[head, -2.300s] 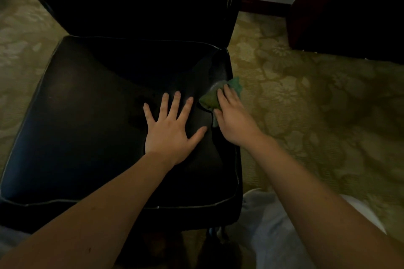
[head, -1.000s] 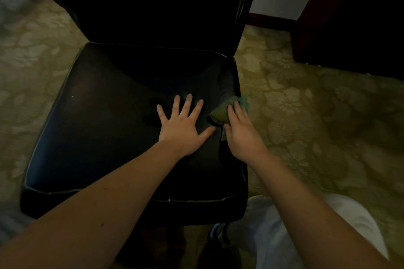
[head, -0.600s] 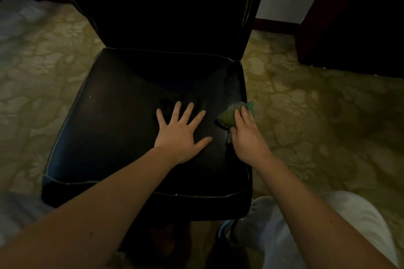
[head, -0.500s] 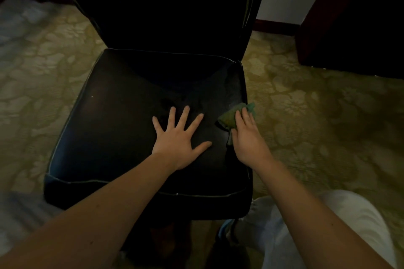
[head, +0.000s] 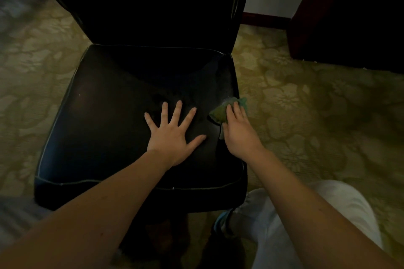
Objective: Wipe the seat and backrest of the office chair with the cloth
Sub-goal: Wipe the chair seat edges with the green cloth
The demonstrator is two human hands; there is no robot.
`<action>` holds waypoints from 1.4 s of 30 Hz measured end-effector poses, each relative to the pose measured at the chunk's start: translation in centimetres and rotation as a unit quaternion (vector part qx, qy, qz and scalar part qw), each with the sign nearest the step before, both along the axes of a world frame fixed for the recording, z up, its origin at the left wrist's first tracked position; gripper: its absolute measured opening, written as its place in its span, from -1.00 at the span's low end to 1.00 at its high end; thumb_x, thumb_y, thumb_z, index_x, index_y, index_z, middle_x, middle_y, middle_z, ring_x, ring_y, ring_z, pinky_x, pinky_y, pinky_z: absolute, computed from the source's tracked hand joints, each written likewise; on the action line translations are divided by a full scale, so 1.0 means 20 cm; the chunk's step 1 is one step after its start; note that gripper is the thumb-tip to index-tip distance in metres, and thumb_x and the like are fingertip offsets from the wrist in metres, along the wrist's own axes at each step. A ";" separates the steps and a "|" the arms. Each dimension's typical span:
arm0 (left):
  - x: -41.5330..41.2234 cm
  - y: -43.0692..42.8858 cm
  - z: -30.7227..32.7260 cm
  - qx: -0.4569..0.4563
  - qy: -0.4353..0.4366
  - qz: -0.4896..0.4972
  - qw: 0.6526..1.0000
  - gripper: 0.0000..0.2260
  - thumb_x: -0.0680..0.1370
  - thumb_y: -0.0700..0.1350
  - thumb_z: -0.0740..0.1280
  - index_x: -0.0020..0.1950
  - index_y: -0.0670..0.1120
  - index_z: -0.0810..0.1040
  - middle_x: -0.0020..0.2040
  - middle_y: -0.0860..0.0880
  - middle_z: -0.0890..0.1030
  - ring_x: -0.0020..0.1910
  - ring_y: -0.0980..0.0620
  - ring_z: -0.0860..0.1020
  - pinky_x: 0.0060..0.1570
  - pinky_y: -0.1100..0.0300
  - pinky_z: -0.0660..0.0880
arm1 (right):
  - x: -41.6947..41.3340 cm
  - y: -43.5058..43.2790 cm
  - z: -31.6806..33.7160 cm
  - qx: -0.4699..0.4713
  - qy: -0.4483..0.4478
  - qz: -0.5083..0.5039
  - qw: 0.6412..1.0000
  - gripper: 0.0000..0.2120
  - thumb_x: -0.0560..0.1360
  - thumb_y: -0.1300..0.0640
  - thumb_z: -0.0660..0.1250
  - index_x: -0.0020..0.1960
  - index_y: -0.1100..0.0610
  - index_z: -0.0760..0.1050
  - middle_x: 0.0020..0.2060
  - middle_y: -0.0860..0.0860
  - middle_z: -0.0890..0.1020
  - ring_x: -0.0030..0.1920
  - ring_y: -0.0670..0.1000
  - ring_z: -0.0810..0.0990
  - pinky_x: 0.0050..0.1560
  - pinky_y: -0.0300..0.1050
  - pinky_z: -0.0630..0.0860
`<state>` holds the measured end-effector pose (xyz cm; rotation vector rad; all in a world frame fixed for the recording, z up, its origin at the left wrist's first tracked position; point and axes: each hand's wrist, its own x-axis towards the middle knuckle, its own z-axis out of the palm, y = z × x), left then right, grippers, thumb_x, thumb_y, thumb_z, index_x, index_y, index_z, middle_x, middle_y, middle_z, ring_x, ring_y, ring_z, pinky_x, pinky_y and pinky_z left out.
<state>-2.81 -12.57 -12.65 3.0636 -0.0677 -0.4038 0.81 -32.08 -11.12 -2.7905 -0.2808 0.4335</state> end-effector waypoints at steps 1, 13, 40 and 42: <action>0.00 -0.01 0.00 0.003 0.001 0.002 1.000 -0.26 0.49 0.52 -0.23 0.59 0.25 -0.32 0.64 0.00 -0.29 0.60 -0.24 -0.28 0.42 -0.51 -0.17 | -0.01 0.00 0.00 -0.007 -0.003 0.003 1.000 -0.43 0.70 0.09 0.00 0.61 0.23 -0.14 0.60 0.17 -0.13 0.60 0.15 -0.15 0.58 0.02 -0.07; 0.01 -0.02 -0.02 0.001 -0.010 0.008 1.000 -0.25 0.48 0.52 -0.25 0.59 0.25 -0.31 0.64 0.00 -0.27 0.60 -0.23 -0.28 0.42 -0.51 -0.16 | -0.03 -0.03 -0.02 0.010 -0.007 0.041 0.999 -0.43 0.70 0.02 0.01 0.62 0.18 -0.08 0.61 0.11 -0.11 0.60 0.11 -0.18 0.58 0.00 -0.11; 0.02 -0.04 -0.01 0.011 0.003 0.013 1.000 -0.25 0.49 0.51 -0.25 0.58 0.24 -0.34 0.64 0.00 -0.30 0.60 -0.23 -0.29 0.41 -0.51 -0.13 | 0.01 -0.07 -0.06 0.008 -0.001 0.057 0.998 -0.36 0.67 -0.17 -0.03 0.61 -0.02 -0.24 0.60 0.03 -0.24 0.58 0.15 -0.27 0.57 0.13 -0.13; 0.01 -0.03 -0.01 0.009 0.002 0.010 1.000 -0.25 0.48 0.52 -0.25 0.58 0.23 -0.34 0.64 0.00 -0.30 0.60 -0.23 -0.29 0.42 -0.51 -0.13 | -0.03 -0.08 -0.07 0.011 0.001 0.059 0.998 -0.36 0.67 -0.17 -0.02 0.61 -0.01 -0.24 0.60 0.04 -0.25 0.58 0.16 -0.27 0.57 0.15 -0.11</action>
